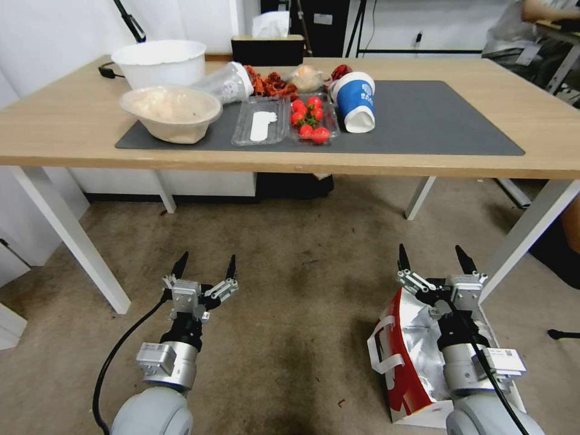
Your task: Pick up the food delivery bag from the floor and place it on the table.
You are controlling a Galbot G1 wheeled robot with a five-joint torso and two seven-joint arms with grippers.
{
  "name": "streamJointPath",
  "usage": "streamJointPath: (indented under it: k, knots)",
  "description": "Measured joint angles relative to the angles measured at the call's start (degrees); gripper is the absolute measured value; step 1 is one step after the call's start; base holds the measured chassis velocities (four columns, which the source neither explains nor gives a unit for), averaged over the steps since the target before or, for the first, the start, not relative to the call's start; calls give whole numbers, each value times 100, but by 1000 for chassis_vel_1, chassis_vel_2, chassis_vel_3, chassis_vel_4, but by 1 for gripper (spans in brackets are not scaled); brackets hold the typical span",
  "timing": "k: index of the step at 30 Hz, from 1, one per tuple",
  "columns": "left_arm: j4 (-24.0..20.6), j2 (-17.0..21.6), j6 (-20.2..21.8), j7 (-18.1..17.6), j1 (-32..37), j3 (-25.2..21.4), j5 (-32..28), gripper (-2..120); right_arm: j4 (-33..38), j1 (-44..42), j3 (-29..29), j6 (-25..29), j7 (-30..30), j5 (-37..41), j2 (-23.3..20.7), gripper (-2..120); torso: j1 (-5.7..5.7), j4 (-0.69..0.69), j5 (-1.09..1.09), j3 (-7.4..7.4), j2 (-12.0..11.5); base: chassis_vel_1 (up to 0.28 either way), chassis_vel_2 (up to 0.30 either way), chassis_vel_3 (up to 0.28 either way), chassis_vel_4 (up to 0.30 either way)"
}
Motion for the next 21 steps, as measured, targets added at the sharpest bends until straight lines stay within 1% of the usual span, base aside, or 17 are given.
streamJointPath:
  k: [8,14,15,16,19,20,21]
  knots:
    - [-2,27,0,0,-13,-16,-11,98,-7,2,8,-5,-4,-1,-7,100,-42,0,0,-162,-206,0,0,0,0]
    - [9,27,0,0,-15,-18,-13,98,-15,0,15,-5,-7,-2,-6,100,-62,0,0,-210,-275,0,0,0,0]
    - [17,25,0,17,-19,-18,-13,98,-16,3,20,-5,-8,-2,-7,100,-68,0,0,-248,-318,0,0,0,0]
    - [17,25,0,17,-19,-18,-13,98,-16,3,20,-5,-8,-2,-7,100,-68,0,0,-248,-318,0,0,0,0]
    - [39,16,0,76,-40,-16,-13,97,-63,18,28,-3,-9,-3,-3,100,-87,0,0,-357,-446,0,0,0,0]
    - [39,16,0,76,-40,-16,-13,97,-63,18,28,-3,-9,-3,-3,100,-87,0,0,-357,-446,0,0,0,0]
    - [39,17,1,79,-41,-15,-13,97,-80,19,28,3,-10,-6,0,100,-94,0,0,-390,-485,0,0,0,0]
